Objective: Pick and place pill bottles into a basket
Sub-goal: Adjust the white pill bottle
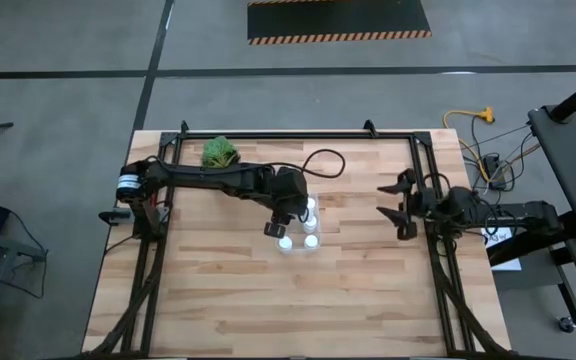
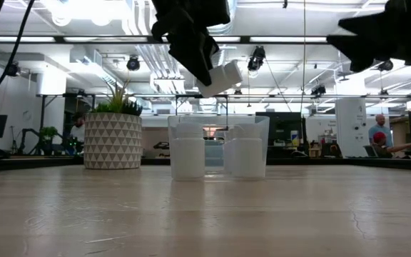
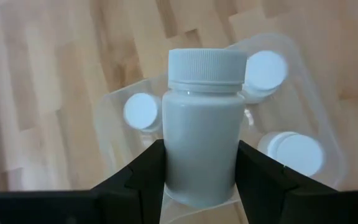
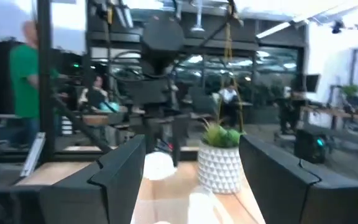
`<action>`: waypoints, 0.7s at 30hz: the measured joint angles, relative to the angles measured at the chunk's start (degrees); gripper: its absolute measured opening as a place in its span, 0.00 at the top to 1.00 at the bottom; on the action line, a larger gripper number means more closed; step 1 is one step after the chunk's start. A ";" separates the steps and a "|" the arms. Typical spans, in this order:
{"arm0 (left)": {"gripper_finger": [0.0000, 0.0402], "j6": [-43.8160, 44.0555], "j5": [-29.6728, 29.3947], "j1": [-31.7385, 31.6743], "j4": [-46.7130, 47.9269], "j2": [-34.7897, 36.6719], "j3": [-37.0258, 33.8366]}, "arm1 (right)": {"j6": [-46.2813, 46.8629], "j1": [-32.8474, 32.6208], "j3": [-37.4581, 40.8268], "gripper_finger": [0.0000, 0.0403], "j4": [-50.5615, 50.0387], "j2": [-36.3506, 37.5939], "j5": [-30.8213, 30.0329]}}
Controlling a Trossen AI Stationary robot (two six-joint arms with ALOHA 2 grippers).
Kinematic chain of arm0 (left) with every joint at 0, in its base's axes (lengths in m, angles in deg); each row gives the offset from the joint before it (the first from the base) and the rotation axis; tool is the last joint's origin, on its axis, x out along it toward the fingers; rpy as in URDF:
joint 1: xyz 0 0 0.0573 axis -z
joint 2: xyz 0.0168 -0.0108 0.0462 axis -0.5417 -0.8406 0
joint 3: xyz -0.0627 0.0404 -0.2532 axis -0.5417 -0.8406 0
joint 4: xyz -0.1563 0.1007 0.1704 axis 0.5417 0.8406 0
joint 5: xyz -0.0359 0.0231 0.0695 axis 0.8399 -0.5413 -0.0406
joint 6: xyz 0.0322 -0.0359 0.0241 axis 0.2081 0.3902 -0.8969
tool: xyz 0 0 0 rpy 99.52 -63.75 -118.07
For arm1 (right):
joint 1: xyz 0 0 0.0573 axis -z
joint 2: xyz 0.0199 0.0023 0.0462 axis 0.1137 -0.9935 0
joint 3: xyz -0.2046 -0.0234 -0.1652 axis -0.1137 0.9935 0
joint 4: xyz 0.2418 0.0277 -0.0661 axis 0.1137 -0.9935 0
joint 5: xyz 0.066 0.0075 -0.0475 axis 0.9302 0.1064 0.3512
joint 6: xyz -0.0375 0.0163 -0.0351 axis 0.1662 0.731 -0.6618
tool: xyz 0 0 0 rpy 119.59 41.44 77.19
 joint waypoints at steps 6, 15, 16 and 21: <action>0.63 0.02 -4.34 0.00 2.39 -0.02 0.07 | 3.88 -0.02 0.02 0.38 0.40 -4.45 -3.71; 0.63 0.05 -4.45 0.00 2.69 -0.09 0.24 | 3.39 0.00 -2.45 0.38 7.88 -18.99 -1.76; 0.63 0.05 -4.45 0.00 2.71 -0.09 0.24 | 2.84 0.00 -4.08 0.38 7.00 -21.26 -1.79; 0.63 0.07 -4.46 -0.01 2.69 -0.11 0.24 | -1.04 0.00 -14.09 0.38 1.90 -34.91 -1.47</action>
